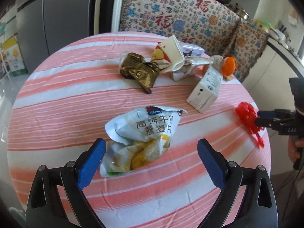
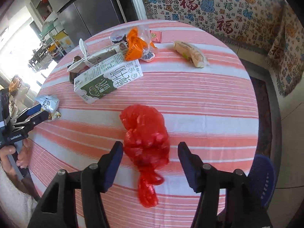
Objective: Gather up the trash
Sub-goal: 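Grasp the red plastic bag with the right tool while the left tool holds the snack bag, then carry both bags over the blue wastebasket and open both tools to drop them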
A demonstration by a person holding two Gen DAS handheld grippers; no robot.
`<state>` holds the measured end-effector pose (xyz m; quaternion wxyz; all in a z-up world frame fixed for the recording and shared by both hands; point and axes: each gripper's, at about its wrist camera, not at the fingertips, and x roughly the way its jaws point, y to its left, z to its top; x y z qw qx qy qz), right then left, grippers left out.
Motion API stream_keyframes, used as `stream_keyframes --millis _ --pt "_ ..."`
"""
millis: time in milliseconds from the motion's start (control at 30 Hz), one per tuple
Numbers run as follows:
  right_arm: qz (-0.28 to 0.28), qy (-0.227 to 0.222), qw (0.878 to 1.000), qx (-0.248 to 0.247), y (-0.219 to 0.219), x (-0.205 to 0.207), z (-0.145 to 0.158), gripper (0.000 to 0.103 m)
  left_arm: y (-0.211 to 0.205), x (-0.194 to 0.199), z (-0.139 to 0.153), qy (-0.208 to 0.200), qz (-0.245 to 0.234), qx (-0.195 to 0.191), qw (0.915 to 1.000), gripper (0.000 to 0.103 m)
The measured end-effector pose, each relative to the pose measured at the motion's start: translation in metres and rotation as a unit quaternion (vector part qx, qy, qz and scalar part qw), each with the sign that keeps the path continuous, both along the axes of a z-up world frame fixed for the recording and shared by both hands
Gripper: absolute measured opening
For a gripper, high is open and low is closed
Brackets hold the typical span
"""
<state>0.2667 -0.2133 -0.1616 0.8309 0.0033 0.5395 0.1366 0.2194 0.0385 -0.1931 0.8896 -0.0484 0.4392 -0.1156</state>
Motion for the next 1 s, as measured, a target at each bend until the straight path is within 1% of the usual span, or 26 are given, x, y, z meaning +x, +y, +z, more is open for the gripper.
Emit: stream_keyframes --millis 100,167,233,300,333,367,433,467,500,567,600,633,667,767,900,1000 --pt "0.021 -0.007 0.999 -0.027 0.008 -0.003 0.006 0.065 -0.01 0.002 -0.004 -0.003 0.002 0.039 0.9992 0.099" --pt "0.035 -0.009 0.999 -0.041 0.013 -0.004 0.008 0.066 -0.011 0.007 -0.005 -0.007 0.013 0.048 0.9987 0.098" --pt "0.05 -0.01 0.997 -0.059 0.02 -0.002 0.009 0.071 -0.011 0.014 -0.004 -0.01 0.025 0.052 0.9983 0.098" --pt "0.064 -0.008 0.995 -0.075 0.027 0.002 0.008 0.071 -0.012 0.017 -0.003 -0.015 0.03 0.062 0.9975 0.097" --pt "0.07 -0.007 0.994 -0.081 0.031 0.004 0.006 0.071 -0.014 0.018 -0.003 -0.018 0.026 0.067 0.9973 0.089" --pt "0.076 -0.004 0.993 -0.085 0.033 0.007 0.004 0.071 -0.016 0.019 -0.003 -0.017 0.02 0.069 0.9973 0.071" --pt "0.088 0.005 0.992 -0.092 0.039 0.009 -0.001 0.07 -0.018 0.016 -0.003 -0.019 0.014 0.08 0.9965 0.061" --pt "0.092 0.013 0.991 -0.095 0.041 0.011 -0.005 0.063 -0.019 0.014 -0.001 -0.022 0.013 0.087 0.9959 0.053" --pt "0.089 0.013 0.991 -0.097 0.041 0.011 -0.006 0.042 -0.018 0.013 0.0 -0.023 0.012 0.086 0.996 0.051" --pt "0.069 0.008 0.994 -0.081 0.037 0.008 -0.001 0.042 -0.013 0.008 0.003 -0.021 0.014 0.068 0.9973 0.042" --pt "0.063 0.002 0.995 -0.073 0.035 0.006 0.003 0.041 -0.011 0.005 0.006 -0.021 0.016 0.06 0.9979 0.04" --pt "0.059 -0.007 0.996 -0.067 0.032 0.001 0.009 0.041 -0.008 0.002 0.008 -0.02 0.017 0.048 0.9985 0.035" --pt "0.056 -0.014 0.997 -0.059 0.03 -0.004 0.015 0.041 -0.005 -0.001 0.011 -0.019 0.017 0.038 0.999 0.026" --pt "0.042 -0.025 0.998 -0.04 0.019 -0.018 0.025 0.041 -0.006 -0.01 0.017 -0.022 0.02 0.018 0.9994 0.02" --pt "0.017 -0.027 0.999 -0.029 -0.001 -0.032 0.021 0.041 -0.016 -0.019 0.016 -0.023 0.024 0.021 0.9992 0.016" --pt "-0.005 -0.028 1.0 0.004 -0.019 -0.042 0.022 0.041 -0.024 -0.027 0.021 -0.022 0.022 0.009 0.9995 0.014"
